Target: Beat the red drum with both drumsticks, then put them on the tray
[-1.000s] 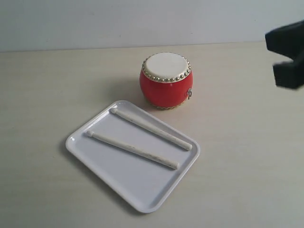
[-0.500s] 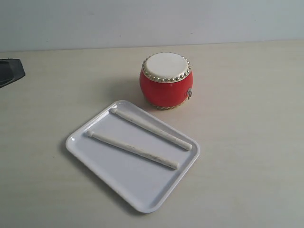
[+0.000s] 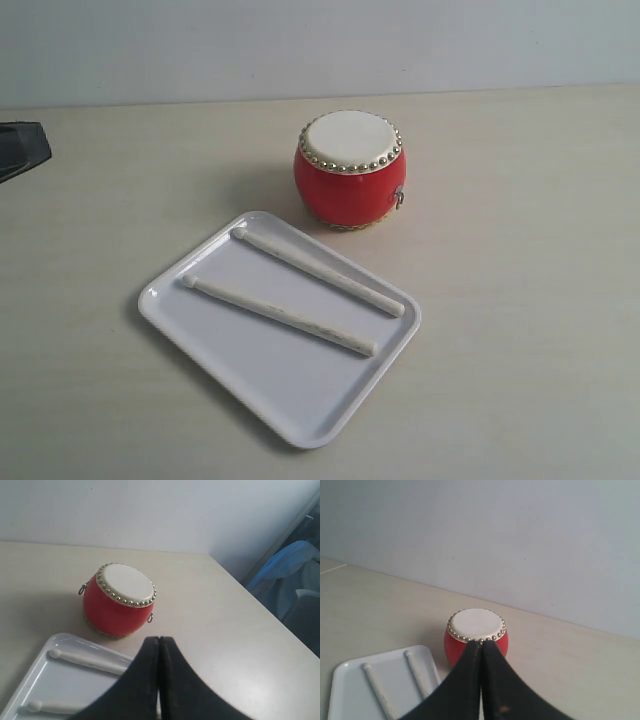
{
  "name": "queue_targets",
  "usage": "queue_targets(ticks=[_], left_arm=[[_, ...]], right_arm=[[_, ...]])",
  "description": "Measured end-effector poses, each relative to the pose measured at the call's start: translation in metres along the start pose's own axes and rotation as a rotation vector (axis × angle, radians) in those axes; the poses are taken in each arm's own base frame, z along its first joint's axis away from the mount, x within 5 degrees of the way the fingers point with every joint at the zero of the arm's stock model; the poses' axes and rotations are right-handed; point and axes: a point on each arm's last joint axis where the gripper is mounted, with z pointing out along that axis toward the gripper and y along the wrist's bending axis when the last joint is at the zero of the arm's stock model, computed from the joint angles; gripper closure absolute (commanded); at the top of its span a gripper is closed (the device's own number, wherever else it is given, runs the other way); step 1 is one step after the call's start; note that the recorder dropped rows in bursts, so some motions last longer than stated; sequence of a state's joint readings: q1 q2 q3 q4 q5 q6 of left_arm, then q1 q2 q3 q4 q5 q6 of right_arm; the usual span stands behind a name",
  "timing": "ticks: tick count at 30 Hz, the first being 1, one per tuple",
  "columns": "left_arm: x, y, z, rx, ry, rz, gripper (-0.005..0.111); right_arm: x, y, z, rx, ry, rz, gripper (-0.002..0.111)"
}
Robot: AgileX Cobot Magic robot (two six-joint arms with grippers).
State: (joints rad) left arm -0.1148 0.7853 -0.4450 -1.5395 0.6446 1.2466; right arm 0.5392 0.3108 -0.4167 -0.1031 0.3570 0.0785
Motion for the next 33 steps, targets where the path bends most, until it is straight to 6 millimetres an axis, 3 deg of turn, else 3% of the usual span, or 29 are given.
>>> queue_targets(ticks=[4, 8, 10, 12, 18, 28, 33], left_arm=[[-0.002, -0.002, -0.007, -0.033, -0.029, 0.031, 0.107], [-0.003, -0.021, -0.040, -0.057, -0.197, 0.091, 0.107], [0.005, -0.023, -0.058, -0.123, -0.298, 0.118, 0.107], [0.031, -0.012, -0.069, -0.219, -0.370, 0.118, 0.107], [0.091, 0.016, -0.077, -0.336, -0.457, 0.082, 0.107], [0.095, 0.020, -0.077, -0.364, -0.475, 0.055, 0.107], [0.093, 0.022, -0.079, -0.362, -0.517, -0.037, 0.107]], right_arm=[[0.000, 0.000, 0.000, 0.000, -0.002, 0.000, 0.108], [0.000, 0.000, 0.000, 0.000, -0.002, 0.002, 0.108], [0.000, 0.000, 0.000, 0.000, -0.002, 0.002, 0.108], [0.000, 0.000, 0.000, 0.000, -0.002, 0.002, 0.108], [0.000, 0.000, 0.000, 0.000, -0.002, 0.002, 0.108], [-0.001, 0.000, -0.001, 0.000, -0.010, 0.002, 0.108], [-0.001, 0.000, -0.001, 0.000, -0.010, 0.002, 0.108]])
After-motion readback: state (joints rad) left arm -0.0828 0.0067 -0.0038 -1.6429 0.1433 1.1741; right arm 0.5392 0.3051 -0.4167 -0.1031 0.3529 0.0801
